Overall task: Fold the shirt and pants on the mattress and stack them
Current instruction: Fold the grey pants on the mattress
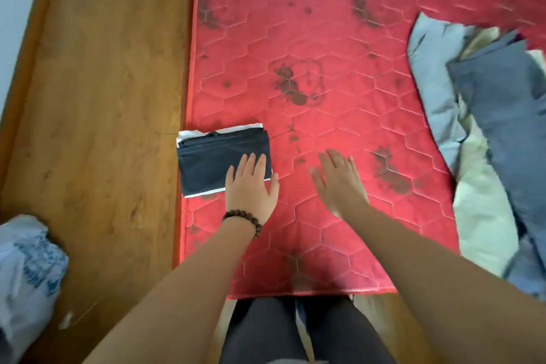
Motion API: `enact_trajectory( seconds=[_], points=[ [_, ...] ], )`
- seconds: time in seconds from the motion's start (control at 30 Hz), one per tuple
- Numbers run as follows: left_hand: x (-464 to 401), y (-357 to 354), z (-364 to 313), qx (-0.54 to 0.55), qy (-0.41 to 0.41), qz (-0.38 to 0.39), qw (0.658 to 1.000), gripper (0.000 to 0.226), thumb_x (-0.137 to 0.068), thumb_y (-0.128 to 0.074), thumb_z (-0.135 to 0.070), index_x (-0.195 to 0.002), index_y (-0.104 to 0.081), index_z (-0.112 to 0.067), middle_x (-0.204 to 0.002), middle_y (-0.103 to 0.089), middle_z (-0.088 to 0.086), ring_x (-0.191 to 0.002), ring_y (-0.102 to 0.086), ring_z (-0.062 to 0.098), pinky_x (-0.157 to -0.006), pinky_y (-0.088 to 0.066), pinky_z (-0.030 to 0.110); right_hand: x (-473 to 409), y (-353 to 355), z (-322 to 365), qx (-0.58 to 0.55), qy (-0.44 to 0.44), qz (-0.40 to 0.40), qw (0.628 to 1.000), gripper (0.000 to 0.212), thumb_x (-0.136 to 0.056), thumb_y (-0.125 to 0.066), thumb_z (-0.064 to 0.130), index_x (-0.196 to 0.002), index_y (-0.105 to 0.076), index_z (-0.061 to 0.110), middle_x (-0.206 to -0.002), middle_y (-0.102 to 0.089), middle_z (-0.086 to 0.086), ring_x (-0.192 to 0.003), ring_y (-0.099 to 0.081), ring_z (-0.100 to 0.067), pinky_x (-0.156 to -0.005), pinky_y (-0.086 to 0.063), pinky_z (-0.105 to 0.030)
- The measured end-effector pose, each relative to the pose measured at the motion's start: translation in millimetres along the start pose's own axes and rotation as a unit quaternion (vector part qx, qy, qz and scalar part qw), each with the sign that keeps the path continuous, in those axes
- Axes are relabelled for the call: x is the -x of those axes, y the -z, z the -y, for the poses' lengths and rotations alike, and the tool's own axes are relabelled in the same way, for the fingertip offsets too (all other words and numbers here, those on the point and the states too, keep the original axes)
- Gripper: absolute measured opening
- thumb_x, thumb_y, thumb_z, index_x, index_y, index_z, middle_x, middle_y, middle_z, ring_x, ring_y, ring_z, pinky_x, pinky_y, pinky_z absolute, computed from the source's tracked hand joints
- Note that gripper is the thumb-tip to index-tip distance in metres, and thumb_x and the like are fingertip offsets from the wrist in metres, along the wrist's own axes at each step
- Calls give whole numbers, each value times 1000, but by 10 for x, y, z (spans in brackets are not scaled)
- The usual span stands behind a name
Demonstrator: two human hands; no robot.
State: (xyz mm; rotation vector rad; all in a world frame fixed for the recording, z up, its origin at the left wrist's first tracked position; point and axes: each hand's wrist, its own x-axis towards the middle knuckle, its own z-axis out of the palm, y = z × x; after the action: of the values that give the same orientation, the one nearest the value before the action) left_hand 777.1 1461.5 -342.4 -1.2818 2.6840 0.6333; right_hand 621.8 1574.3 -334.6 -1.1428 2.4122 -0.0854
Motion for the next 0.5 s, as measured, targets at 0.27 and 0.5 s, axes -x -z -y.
enact_trajectory(
  seconds=[0.27, 0.5],
  points=[
    [413, 196, -1596, -2, -131, 48, 990, 60, -97, -31, -48, -150, -24, -20, -153, -35, 6, -142, -28, 22, -117, -19, 44, 1166, 716, -862, -52, -132, -90, 986, 51, -100, -34, 40, -146, -34, 17, -152, -31, -6, -139, -29, -26, -119, -12, -43],
    [416, 200, -2710, -5, -186, 42, 982, 61, -97, -32, -48, -151, -18, -23, -154, -30, 9, -143, -24, 25, -115, -22, 49, 1526, 1159, -1826, -65, -201, -131, 969, 46, -99, -41, 36, -140, -42, 17, -149, -34, -10, -134, -36, -29, -115, -19, -43]
  ],
)
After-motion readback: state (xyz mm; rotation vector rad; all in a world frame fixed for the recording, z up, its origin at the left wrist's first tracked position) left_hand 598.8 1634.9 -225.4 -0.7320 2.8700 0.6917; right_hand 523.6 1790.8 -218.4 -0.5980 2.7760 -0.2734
